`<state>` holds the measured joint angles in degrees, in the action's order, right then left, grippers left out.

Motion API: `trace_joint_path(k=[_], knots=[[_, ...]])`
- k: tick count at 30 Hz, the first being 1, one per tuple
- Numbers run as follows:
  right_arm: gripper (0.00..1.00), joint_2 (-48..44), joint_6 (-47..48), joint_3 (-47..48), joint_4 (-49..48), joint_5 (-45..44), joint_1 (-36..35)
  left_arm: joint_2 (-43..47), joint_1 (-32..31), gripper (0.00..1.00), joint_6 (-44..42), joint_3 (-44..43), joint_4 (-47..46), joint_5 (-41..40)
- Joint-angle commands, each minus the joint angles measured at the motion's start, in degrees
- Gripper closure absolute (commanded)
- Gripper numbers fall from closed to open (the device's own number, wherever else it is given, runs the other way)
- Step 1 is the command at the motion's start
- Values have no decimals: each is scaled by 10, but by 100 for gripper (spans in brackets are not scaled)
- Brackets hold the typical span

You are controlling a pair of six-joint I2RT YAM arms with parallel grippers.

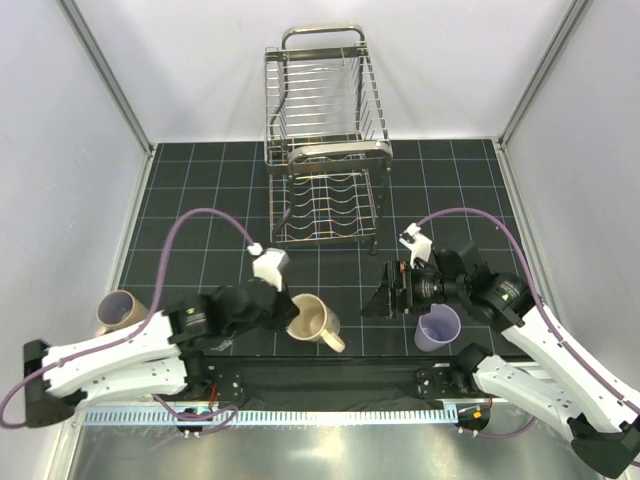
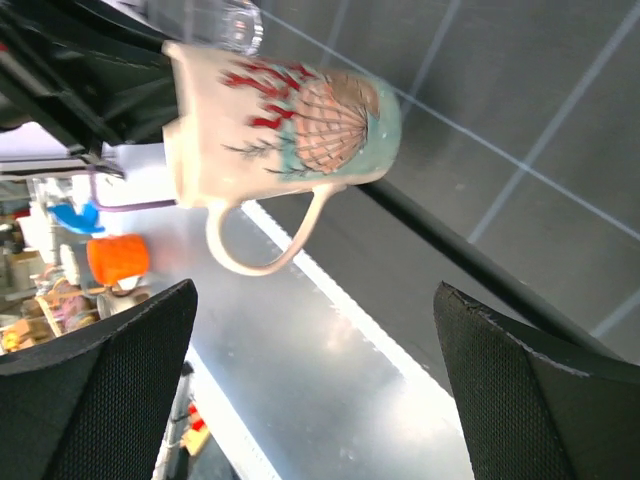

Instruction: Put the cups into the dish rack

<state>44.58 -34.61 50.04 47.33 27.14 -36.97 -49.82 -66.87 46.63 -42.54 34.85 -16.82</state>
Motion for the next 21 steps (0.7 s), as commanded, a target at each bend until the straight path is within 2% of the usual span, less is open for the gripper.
trace_joint_path(k=[1,7,13,17,21], knots=[[0,-13,-86,-15,-83,-16,-25,107,-1,100,-32,30,-199,-40],[0,-13,-179,-42,-193,-30,-100,195,-1,100,-93,98,-390,-47],[0,-43,-273,-64,-253,-88,-159,213,-1,100,-145,141,-506,-2],[0,-83,-344,-114,-318,-112,-175,218,-1,100,-191,180,-638,30],[0,-106,-371,-130,-340,-130,-177,202,0,100,-210,190,-702,47]])
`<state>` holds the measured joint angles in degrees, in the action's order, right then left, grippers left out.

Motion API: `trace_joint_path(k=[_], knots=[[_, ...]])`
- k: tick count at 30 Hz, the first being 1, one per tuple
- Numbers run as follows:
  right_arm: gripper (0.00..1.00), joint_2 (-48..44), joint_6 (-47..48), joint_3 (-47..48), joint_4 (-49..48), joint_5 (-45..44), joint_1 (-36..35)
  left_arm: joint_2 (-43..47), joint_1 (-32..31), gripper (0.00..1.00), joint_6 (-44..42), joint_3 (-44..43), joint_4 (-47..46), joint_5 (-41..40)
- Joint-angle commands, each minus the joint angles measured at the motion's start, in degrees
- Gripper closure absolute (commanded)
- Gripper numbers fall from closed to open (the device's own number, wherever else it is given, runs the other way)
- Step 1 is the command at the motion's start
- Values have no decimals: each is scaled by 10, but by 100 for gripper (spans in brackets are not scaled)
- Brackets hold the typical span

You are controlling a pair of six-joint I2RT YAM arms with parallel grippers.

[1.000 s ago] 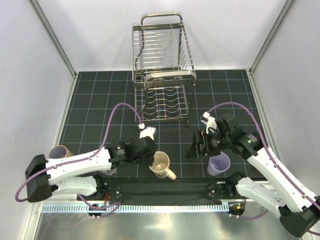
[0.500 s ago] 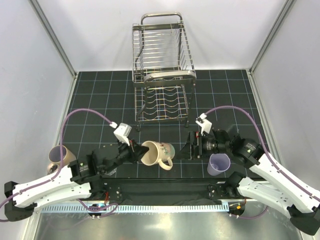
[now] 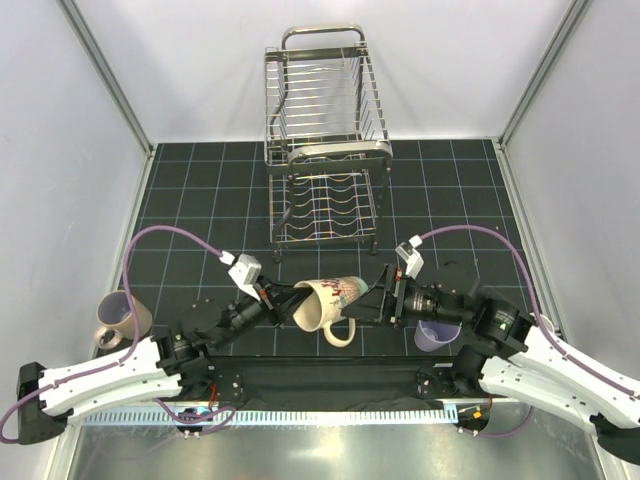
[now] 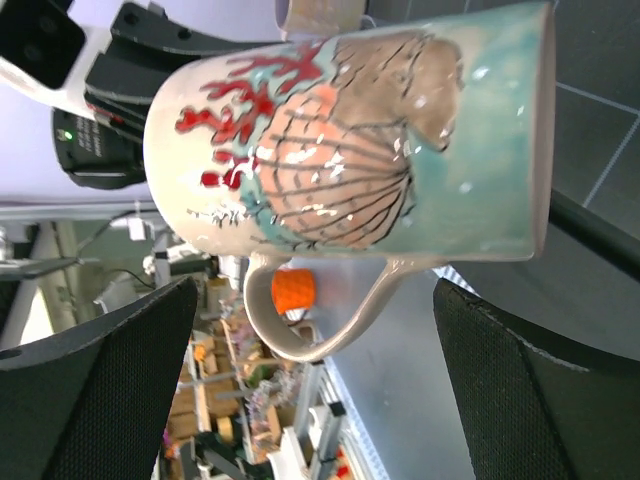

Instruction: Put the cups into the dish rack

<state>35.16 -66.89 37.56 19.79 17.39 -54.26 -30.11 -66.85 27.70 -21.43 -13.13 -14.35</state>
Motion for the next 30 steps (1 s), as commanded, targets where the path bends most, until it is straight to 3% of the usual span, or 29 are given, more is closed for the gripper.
trace_joint_path(k=[1,9,22,30], knots=[[0,-16,-53,-7,-63,-32,-4,1,-1,100,-25,-31,-227,28],[0,-40,-52,-9,-69,-25,-5,-47,-1,100,-63,-78,-265,82],[4,-49,-83,-31,-148,-18,-9,-101,-1,100,-60,-75,-406,59],[16,-36,-117,-35,-256,-58,-30,-166,-1,100,-72,-74,-524,69]])
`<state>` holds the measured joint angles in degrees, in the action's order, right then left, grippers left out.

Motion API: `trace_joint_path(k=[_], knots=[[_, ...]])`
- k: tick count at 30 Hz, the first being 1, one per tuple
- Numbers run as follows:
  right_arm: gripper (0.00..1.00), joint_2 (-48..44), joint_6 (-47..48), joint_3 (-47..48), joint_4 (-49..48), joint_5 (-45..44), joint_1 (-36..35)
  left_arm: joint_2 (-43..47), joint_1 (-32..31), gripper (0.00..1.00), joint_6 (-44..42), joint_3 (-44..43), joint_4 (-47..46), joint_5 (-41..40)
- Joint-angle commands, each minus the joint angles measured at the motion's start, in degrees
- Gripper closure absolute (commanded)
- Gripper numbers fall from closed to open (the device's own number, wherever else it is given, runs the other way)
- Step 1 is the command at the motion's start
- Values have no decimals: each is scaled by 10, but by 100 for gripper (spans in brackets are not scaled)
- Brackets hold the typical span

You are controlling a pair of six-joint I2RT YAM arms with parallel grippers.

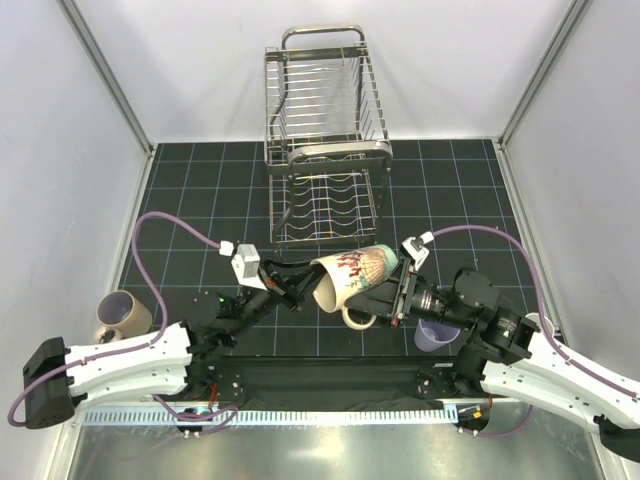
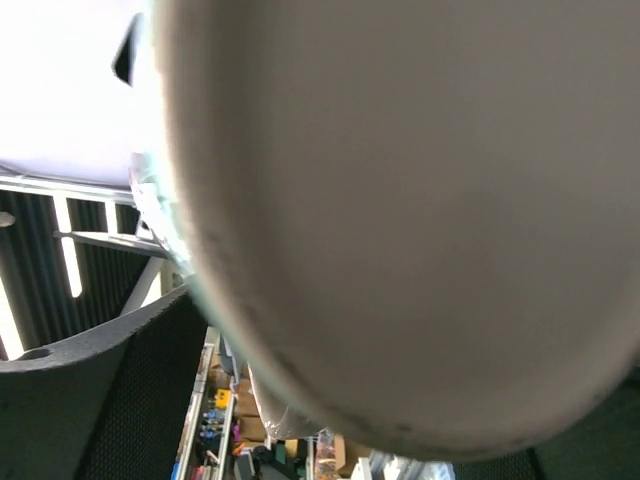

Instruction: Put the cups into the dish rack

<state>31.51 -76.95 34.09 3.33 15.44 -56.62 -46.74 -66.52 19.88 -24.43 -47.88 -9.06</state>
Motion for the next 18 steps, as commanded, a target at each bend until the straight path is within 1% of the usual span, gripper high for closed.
trace_joint_path(k=[1,5,8,9,12,18], knots=[[18,-1,-20,-5,-109,-44,-7,-8,-5,100,6,-47,-186,15],[22,-14,-22,-11,-124,-71,-7,-29,-5,100,17,-46,-217,22],[28,-22,-23,-17,-128,-85,-6,-34,-5,100,25,-41,-227,26],[32,-22,-26,-17,-133,-87,-6,-36,-5,100,28,-37,-231,29],[38,-15,-34,-22,-156,-87,-7,-44,-5,100,33,-24,-256,33],[43,21,-44,-19,-213,-80,-7,-64,-5,100,39,-15,-281,37]])
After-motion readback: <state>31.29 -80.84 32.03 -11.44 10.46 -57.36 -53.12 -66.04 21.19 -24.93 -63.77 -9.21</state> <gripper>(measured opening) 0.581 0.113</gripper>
